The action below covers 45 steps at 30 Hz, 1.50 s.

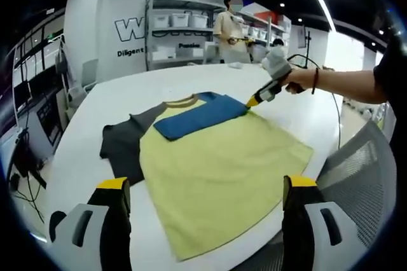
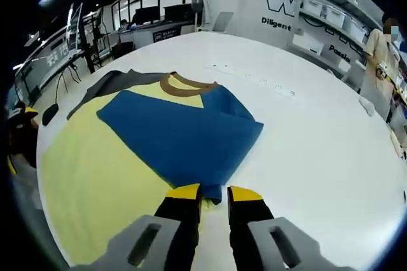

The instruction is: Fold the garment on the visible template until the final outline fits inside the template.

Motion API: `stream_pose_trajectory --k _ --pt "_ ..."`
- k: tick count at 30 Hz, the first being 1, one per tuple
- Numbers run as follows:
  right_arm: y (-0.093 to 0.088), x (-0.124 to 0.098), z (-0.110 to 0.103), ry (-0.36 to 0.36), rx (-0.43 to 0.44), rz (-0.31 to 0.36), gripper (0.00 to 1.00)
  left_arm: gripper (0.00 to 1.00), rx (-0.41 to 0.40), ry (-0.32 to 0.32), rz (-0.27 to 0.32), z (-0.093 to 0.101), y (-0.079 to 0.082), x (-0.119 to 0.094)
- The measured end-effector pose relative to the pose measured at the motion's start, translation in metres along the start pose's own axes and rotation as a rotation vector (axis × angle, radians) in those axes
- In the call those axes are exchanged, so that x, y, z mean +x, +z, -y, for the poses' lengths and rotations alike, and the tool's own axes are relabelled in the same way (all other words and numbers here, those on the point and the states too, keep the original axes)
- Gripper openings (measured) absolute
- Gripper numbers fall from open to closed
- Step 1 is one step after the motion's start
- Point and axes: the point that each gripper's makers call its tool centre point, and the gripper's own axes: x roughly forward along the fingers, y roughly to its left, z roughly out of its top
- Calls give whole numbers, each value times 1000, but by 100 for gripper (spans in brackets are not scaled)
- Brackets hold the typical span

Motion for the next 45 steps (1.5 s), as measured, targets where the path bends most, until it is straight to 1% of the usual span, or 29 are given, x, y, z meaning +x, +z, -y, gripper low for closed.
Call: stream_pose_trajectory --k 2,5,9,12,14,17,22,23,24,27,29,31,33,34,36,37,38,39,41,45 --pt "-2 3 1 -3 -2 -19 8 96 4 0 -1 0 0 0" --pt "-5 5 0 5 14 -28 4 96 5 7 -1 -2 0 -1" --pt "-13 7 -1 2 5 -51 3 96 0 8 -1 -2 0 -1" --pt "-14 9 0 6 16 -50 0 96 1 6 -4 -2 -1 -1" --pt "-16 7 2 -4 12 -57 0 96 5 3 -8 -1 -2 0" --pt "-18 4 4 -15 54 -48 0 96 8 4 -10 -1 -2 0" --pt "-20 4 2 -19 77 -42 0 96 10 1 -9 0 -1 0" --pt "-20 3 2 -29 103 -32 0 96 12 3 -9 0 -2 0" --pt "-20 2 3 -45 160 -25 0 96 12 4 -10 -1 -2 0" --pt "-21 1 1 -51 187 -22 0 96 13 6 -6 -1 -1 0" --pt "-22 1 1 -53 189 -22 0 96 12 7 -4 -1 -1 0" --pt "-21 -5 -5 -56 196 -21 0 96 10 7 -6 -2 -1 0" --pt "-18 -8 -8 -49 239 -9 0 96 13 10 -7 -2 -1 0" --pt "-14 -10 -9 -41 290 10 0 96 13 10 -8 -2 -1 0" --pt "-10 -14 -12 -24 332 22 7 96 12 8 -9 -2 -2 0" --pt "-9 -13 -9 -16 346 21 12 96 12 8 -7 -2 -1 -1" --pt "-8 -12 -8 -16 350 23 17 96 12 8 -6 -2 -1 -1" --pt "-7 -10 -7 -15 354 25 19 96 11 7 -5 -2 -1 -1" --pt "-8 -5 -3 -24 364 22 19 96 10 9 -5 -2 -1 -1" --pt "-14 6 1 -35 389 -5 14 96 11 9 -11 -2 -2 0"
